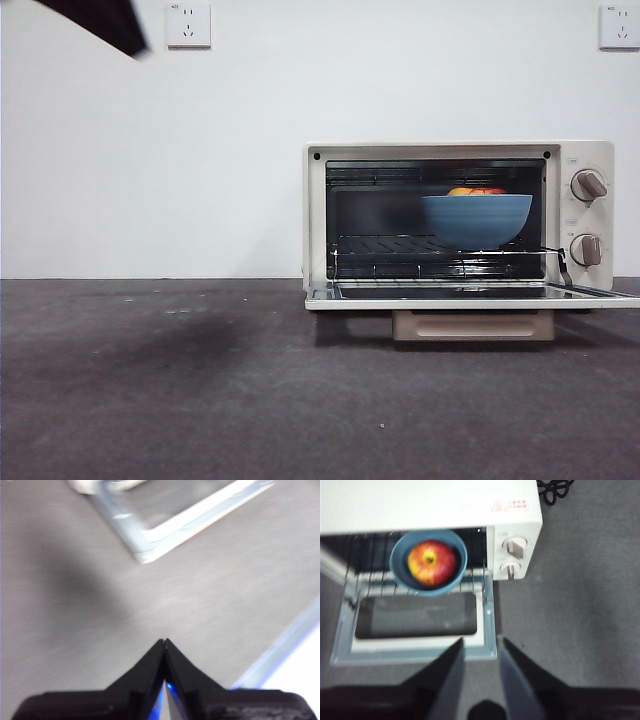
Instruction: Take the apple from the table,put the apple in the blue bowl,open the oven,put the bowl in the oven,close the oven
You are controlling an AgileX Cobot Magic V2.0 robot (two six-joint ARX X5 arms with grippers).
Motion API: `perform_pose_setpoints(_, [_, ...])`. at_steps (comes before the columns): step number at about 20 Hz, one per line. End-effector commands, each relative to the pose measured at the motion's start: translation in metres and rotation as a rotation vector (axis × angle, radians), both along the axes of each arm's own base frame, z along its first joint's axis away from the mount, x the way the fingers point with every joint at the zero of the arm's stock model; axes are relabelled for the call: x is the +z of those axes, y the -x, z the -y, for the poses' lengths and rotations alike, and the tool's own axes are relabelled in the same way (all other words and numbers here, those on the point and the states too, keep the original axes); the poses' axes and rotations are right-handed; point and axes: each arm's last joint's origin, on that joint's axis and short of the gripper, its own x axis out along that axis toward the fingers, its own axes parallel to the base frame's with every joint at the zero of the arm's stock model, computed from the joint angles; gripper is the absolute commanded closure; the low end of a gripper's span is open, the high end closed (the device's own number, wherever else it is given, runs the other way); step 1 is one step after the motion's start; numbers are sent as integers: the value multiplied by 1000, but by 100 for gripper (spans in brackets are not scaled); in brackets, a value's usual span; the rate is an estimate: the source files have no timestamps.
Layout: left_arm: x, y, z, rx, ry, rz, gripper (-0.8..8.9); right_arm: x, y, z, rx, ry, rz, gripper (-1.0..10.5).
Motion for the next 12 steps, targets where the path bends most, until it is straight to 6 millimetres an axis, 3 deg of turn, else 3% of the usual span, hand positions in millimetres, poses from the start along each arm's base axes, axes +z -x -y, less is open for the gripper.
perform_pose_setpoints(1, [-23, -36, -2, -40, 101, -133, 822, 12, 34, 4, 50, 18, 43, 928])
perform_pose_setpoints(7, [-109, -117, -1, -9, 330, -504, 822, 28, 114, 22, 79, -17, 141, 953])
perform_pose_setpoints(10, [-144, -137, 8, 84, 340, -582, 822, 31, 143, 30, 75, -65, 206, 953])
perform_pose_setpoints(12, [-156, -144, 13, 167, 307, -582, 822, 32, 160, 35, 80, -93, 249, 953])
